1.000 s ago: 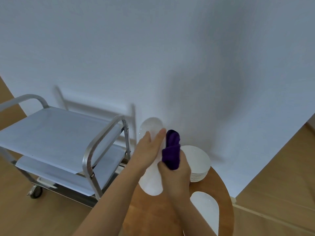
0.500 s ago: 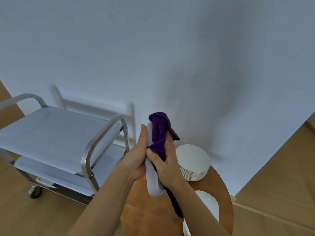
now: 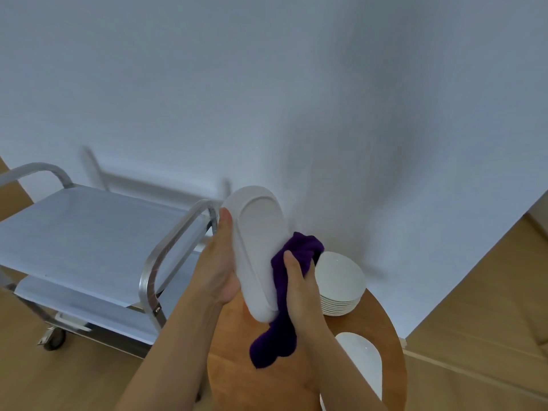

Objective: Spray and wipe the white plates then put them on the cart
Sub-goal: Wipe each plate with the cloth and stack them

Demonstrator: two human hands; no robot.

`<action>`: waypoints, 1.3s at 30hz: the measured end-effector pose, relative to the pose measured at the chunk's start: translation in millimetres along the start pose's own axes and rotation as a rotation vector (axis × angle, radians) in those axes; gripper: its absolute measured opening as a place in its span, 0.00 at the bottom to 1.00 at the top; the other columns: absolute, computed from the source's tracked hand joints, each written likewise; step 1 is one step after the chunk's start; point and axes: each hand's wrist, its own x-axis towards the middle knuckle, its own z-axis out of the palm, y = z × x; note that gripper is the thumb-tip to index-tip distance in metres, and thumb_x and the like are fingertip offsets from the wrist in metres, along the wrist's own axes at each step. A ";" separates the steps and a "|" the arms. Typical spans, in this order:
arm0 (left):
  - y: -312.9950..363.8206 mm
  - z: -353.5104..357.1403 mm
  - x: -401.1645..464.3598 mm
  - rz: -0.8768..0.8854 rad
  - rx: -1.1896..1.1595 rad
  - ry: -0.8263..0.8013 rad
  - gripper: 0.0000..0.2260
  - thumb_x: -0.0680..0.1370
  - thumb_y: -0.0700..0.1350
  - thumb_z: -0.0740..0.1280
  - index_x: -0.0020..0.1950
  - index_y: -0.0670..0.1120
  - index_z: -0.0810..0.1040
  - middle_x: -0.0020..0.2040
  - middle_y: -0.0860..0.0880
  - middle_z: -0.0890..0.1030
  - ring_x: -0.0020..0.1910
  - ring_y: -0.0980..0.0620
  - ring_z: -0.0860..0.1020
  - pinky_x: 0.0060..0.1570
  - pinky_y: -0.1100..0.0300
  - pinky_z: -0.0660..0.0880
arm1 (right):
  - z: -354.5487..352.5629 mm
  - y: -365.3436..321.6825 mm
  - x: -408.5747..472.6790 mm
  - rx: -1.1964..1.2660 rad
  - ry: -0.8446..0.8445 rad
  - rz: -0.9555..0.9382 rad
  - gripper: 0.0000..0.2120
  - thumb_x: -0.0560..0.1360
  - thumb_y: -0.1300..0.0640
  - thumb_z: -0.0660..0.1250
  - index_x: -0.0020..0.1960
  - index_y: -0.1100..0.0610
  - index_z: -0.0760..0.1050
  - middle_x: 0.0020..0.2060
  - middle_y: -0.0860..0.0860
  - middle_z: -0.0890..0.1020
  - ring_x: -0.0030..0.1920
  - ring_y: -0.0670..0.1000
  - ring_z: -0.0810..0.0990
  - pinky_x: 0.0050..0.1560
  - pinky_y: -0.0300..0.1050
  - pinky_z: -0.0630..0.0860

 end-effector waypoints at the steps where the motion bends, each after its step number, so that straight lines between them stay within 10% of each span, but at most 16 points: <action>1: 0.5 -1.3 1.5 0.010 -0.003 0.019 0.35 0.69 0.66 0.57 0.69 0.47 0.72 0.62 0.44 0.80 0.61 0.44 0.78 0.63 0.42 0.72 | 1.5 3.6 -2.2 0.024 0.014 0.027 0.21 0.76 0.43 0.61 0.67 0.45 0.62 0.59 0.47 0.75 0.55 0.45 0.75 0.56 0.44 0.72; 10: 1.0 -28.1 9.7 0.018 -0.221 -0.023 0.32 0.69 0.69 0.57 0.60 0.49 0.81 0.59 0.44 0.82 0.58 0.46 0.80 0.55 0.48 0.76 | -5.3 6.8 -1.4 0.587 0.196 0.227 0.23 0.63 0.47 0.74 0.56 0.52 0.77 0.45 0.50 0.84 0.52 0.54 0.81 0.50 0.50 0.77; 16: 15.3 -82.6 17.2 -0.289 0.233 -0.141 0.33 0.71 0.69 0.58 0.46 0.40 0.84 0.43 0.40 0.83 0.41 0.43 0.83 0.39 0.50 0.80 | -50.8 -6.0 0.9 0.233 0.193 0.053 0.14 0.70 0.43 0.68 0.51 0.49 0.77 0.41 0.49 0.83 0.43 0.52 0.82 0.37 0.47 0.78; 21: -18.6 -86.7 20.8 -0.652 0.482 -0.142 0.37 0.70 0.75 0.48 0.58 0.48 0.77 0.51 0.40 0.84 0.46 0.39 0.84 0.42 0.45 0.80 | -66.8 -10.4 1.9 -0.025 0.277 -0.128 0.11 0.72 0.39 0.66 0.45 0.45 0.79 0.36 0.42 0.83 0.38 0.45 0.82 0.35 0.39 0.74; 26: -56.4 -86.1 28.7 -0.989 0.590 -0.321 0.40 0.69 0.75 0.47 0.56 0.42 0.74 0.45 0.35 0.83 0.32 0.46 0.82 0.28 0.61 0.77 | -91.2 4.9 -4.5 -0.245 0.365 -0.221 0.19 0.65 0.26 0.58 0.42 0.38 0.76 0.36 0.38 0.81 0.36 0.39 0.79 0.35 0.42 0.73; 30: -92.8 -68.8 27.8 -1.081 0.271 -0.330 0.24 0.77 0.56 0.60 0.52 0.36 0.81 0.31 0.42 0.78 0.22 0.55 0.74 0.20 0.66 0.73 | -116.1 30.4 -3.9 -0.225 0.497 -0.201 0.22 0.67 0.24 0.56 0.45 0.39 0.76 0.39 0.37 0.81 0.39 0.39 0.79 0.39 0.43 0.73; 39: -207.7 -11.4 16.8 -0.952 0.184 -0.009 0.13 0.76 0.28 0.58 0.60 0.33 0.71 0.40 0.39 0.82 0.34 0.48 0.82 0.31 0.59 0.79 | -198.8 58.4 34.3 -0.012 0.629 -0.126 0.07 0.75 0.41 0.61 0.47 0.42 0.75 0.40 0.37 0.81 0.43 0.38 0.79 0.49 0.46 0.76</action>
